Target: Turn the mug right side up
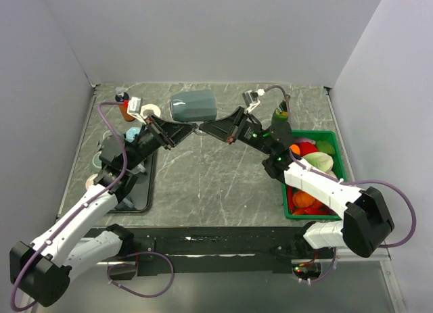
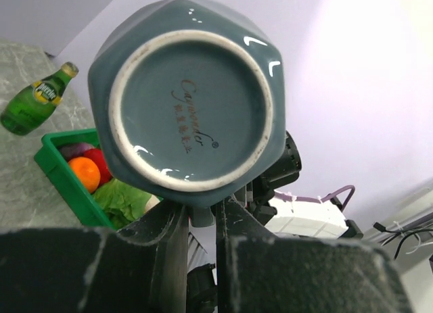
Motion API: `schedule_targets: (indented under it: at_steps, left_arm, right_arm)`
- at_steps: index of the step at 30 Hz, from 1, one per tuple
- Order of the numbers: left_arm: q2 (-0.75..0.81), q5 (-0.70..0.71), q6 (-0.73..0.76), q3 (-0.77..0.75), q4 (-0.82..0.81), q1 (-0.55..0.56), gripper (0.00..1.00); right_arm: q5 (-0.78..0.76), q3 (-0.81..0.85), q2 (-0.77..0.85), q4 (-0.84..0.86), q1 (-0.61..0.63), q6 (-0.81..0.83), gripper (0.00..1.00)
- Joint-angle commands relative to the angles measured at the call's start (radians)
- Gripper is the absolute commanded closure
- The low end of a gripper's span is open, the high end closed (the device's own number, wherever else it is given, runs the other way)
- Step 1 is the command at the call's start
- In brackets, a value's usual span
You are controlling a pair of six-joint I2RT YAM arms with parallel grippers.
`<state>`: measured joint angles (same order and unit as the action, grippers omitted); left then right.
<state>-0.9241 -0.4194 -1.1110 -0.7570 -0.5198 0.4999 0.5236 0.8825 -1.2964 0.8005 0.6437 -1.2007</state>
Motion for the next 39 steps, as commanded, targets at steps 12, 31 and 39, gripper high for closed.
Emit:
schedule_targets:
  at_steps: [12, 31, 39]
  left_arm:
    - [0.037, 0.118, 0.296, -0.096, 0.41, 0.014, 0.04]
    - [0.125, 0.521, 0.339, -0.09, 0.876, 0.014, 0.04]
    - [0.154, 0.539, 0.32, -0.047, 0.879, 0.012, 0.04]
  right_arm:
    - [-0.163, 0.104, 0.117, -0.322, 0.002, 0.332, 1.0]
    - [-0.987, 0.483, -0.202, -1.141, -0.048, 0.922, 1.0]
    - [-0.898, 0.602, -0.403, -1.262, -0.142, 0.886, 1.0]
